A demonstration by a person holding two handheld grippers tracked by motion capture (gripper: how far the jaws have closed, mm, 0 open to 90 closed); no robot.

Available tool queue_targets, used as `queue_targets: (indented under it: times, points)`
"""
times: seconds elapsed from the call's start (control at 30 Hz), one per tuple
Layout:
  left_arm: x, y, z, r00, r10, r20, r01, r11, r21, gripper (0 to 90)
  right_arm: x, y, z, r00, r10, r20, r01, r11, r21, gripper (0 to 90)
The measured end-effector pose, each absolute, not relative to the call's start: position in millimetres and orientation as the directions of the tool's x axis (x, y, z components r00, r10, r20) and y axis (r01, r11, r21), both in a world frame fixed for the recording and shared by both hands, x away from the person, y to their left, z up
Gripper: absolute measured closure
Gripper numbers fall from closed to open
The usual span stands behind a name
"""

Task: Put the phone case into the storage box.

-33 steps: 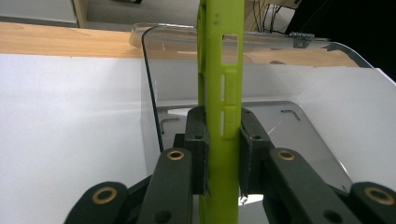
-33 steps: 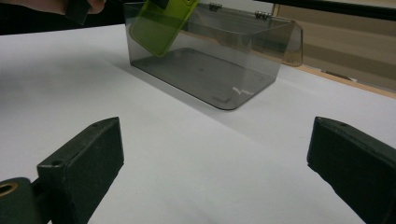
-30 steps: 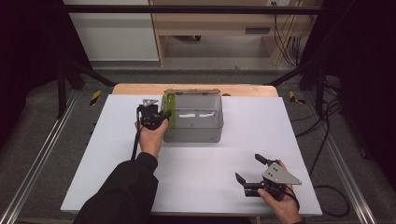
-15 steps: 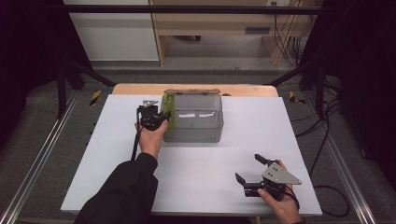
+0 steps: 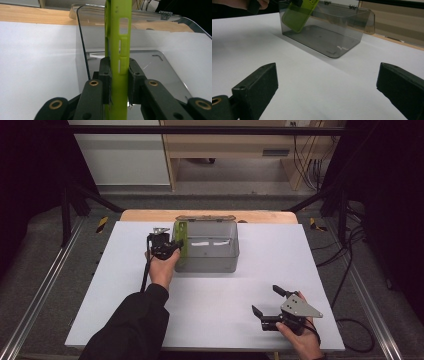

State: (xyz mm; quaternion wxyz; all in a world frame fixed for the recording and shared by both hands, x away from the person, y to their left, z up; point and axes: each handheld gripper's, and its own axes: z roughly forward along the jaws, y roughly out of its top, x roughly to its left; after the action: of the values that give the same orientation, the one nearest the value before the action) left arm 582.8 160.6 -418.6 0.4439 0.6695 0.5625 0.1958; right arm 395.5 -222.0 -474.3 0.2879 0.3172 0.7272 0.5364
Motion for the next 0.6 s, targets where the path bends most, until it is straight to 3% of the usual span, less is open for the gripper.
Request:
queue_targets:
  times: [0.6]
  points:
    - [583.1,160.5,-418.5,0.29,0.925,-0.245,0.582,0.033,0.813,76.9,395.5,-221.6,-474.5,-0.632,0.771,-0.076,0.158,0.224,0.962,3.8]
